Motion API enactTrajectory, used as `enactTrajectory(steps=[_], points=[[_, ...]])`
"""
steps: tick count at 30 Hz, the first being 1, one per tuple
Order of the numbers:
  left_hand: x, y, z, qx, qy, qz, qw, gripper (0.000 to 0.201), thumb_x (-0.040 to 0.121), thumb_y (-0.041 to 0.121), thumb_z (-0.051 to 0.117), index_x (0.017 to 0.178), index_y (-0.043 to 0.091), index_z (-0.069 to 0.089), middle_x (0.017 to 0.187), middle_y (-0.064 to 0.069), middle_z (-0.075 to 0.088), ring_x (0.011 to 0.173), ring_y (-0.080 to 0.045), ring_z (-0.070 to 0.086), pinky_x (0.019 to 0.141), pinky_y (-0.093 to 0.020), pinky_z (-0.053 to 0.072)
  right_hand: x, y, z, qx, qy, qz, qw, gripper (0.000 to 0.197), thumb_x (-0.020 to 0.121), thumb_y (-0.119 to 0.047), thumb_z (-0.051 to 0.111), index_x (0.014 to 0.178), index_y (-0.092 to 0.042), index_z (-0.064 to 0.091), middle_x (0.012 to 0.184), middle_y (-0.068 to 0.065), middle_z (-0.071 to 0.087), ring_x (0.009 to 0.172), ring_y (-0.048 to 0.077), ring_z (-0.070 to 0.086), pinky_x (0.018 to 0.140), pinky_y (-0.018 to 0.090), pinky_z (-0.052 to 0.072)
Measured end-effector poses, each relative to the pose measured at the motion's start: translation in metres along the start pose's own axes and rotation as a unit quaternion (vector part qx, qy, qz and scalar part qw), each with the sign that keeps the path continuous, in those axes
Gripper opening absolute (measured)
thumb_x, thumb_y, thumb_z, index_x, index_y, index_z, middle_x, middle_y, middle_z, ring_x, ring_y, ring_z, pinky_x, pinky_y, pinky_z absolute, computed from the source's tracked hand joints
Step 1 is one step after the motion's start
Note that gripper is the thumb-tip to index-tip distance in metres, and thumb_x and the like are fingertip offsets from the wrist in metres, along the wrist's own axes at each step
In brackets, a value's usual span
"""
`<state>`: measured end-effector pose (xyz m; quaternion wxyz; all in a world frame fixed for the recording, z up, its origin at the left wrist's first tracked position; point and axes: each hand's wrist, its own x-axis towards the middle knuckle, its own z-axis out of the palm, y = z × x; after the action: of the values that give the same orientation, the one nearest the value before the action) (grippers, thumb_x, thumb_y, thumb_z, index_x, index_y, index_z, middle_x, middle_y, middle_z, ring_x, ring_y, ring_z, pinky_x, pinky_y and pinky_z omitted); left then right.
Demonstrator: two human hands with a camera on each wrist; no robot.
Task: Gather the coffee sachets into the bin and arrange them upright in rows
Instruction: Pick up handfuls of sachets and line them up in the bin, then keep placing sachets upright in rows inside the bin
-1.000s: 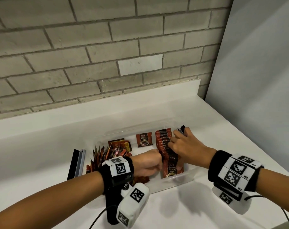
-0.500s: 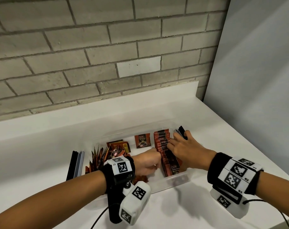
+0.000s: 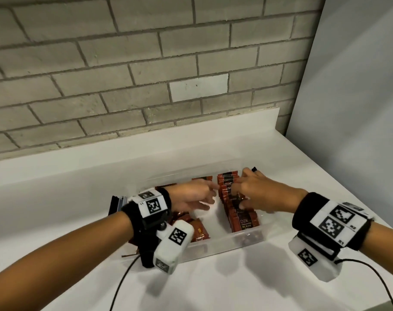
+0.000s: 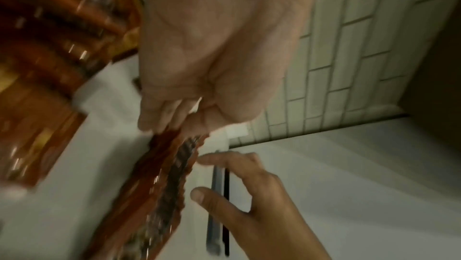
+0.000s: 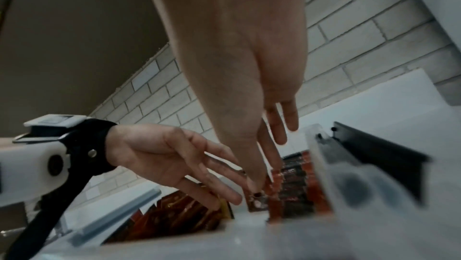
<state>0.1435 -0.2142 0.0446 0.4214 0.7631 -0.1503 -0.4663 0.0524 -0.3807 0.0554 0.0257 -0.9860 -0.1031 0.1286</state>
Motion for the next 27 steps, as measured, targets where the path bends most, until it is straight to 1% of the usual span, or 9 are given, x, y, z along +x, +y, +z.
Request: enactTrajectory(steps=[3,5,8,11,14,18,22,24,27], points=[[-0.038,0.013,-0.029,0.110,-0.039,0.027,0.993,0.037,0.096,0.005,0.048,0.133,0.013,0.050,0.127,-0.005,0.057,0.114,-0.018,0.055,0.097,-0.031,0.046,0.016,-0.016,-0.010,0.154,-0.004,-0.022,0.988,0.019,0.093,-0.025,0.059,0.111,-0.017,0.060,0.103,-0.003,0.062,0.098,0.014,0.056,0.084,0.026,0.046],[-0.060,0.016,-0.047,0.233,-0.035,0.037,0.971,0.034,0.096,0.009,0.050,0.129,0.015,0.053,0.121,-0.005,0.060,0.106,-0.016,0.056,0.093,-0.029,0.045,0.028,-0.032,-0.015,0.231,-0.059,-0.015,0.971,0.025,0.093,-0.030,0.060,0.115,-0.017,0.060,0.105,-0.004,0.063,0.096,0.012,0.061,0.086,0.025,0.049],[-0.079,0.010,-0.067,0.491,0.008,0.041,0.870,0.035,0.095,0.013,0.051,0.129,0.021,0.055,0.125,-0.001,0.059,0.114,-0.017,0.055,0.097,-0.030,0.044,0.047,-0.053,-0.010,0.300,-0.182,0.041,0.935,0.039,0.093,-0.035,0.059,0.121,-0.008,0.057,0.112,0.007,0.064,0.096,0.017,0.063,0.092,0.031,0.053],[-0.087,-0.007,-0.079,0.614,0.011,-0.013,0.790,0.043,0.094,0.023,0.057,0.136,0.026,0.049,0.137,-0.002,0.047,0.124,-0.023,0.046,0.100,-0.037,0.041,0.064,-0.063,0.005,0.303,-0.268,0.101,0.909,0.050,0.092,-0.040,0.060,0.122,0.001,0.056,0.116,0.010,0.061,0.097,0.023,0.062,0.097,0.039,0.051],[-0.088,-0.026,-0.086,0.625,-0.055,-0.061,0.776,0.057,0.087,0.028,0.067,0.139,0.033,0.045,0.138,-0.003,0.038,0.127,-0.025,0.039,0.097,-0.037,0.038,0.073,-0.072,0.015,0.342,-0.312,0.133,0.876,0.066,0.087,-0.048,0.064,0.130,0.000,0.051,0.132,0.012,0.056,0.111,0.024,0.059,0.103,0.045,0.046],[-0.080,-0.046,-0.087,0.633,-0.079,-0.041,0.769,0.057,0.085,0.011,0.067,0.135,0.031,0.048,0.137,-0.005,0.031,0.128,-0.028,0.035,0.101,-0.039,0.041,0.074,-0.084,0.017,0.389,-0.347,0.137,0.842,0.074,0.083,-0.048,0.068,0.138,-0.003,0.045,0.141,0.011,0.049,0.128,0.027,0.048,0.108,0.044,0.041],[-0.070,-0.053,-0.086,0.656,-0.073,-0.009,0.751,0.052,0.077,0.012,0.075,0.121,0.027,0.052,0.136,-0.005,0.028,0.130,-0.028,0.027,0.097,-0.047,0.043,0.071,-0.090,0.016,0.391,-0.351,0.120,0.842,0.037,0.087,-0.033,0.068,0.114,-0.012,0.053,0.120,0.008,0.059,0.111,0.020,0.056,0.102,0.038,0.046],[-0.066,-0.053,-0.083,0.668,-0.071,0.018,0.740,0.044,0.075,0.018,0.078,0.112,0.022,0.055,0.134,-0.002,0.029,0.128,-0.025,0.025,0.088,-0.041,0.043,0.070,-0.093,0.017,0.387,-0.346,0.107,0.848,0.027,0.088,-0.031,0.069,0.104,-0.015,0.055,0.116,0.009,0.061,0.102,0.019,0.059,0.095,0.034,0.049],[-0.061,-0.055,-0.082,0.679,-0.074,0.071,0.727,0.028,0.075,0.022,0.078,0.096,0.017,0.060,0.125,0.003,0.035,0.115,-0.015,0.027,0.083,-0.033,0.039,0.070,-0.097,0.018,0.386,-0.320,0.083,0.861,0.018,0.089,-0.029,0.067,0.101,-0.019,0.057,0.123,0.011,0.063,0.111,0.025,0.061,0.098,0.038,0.049]])
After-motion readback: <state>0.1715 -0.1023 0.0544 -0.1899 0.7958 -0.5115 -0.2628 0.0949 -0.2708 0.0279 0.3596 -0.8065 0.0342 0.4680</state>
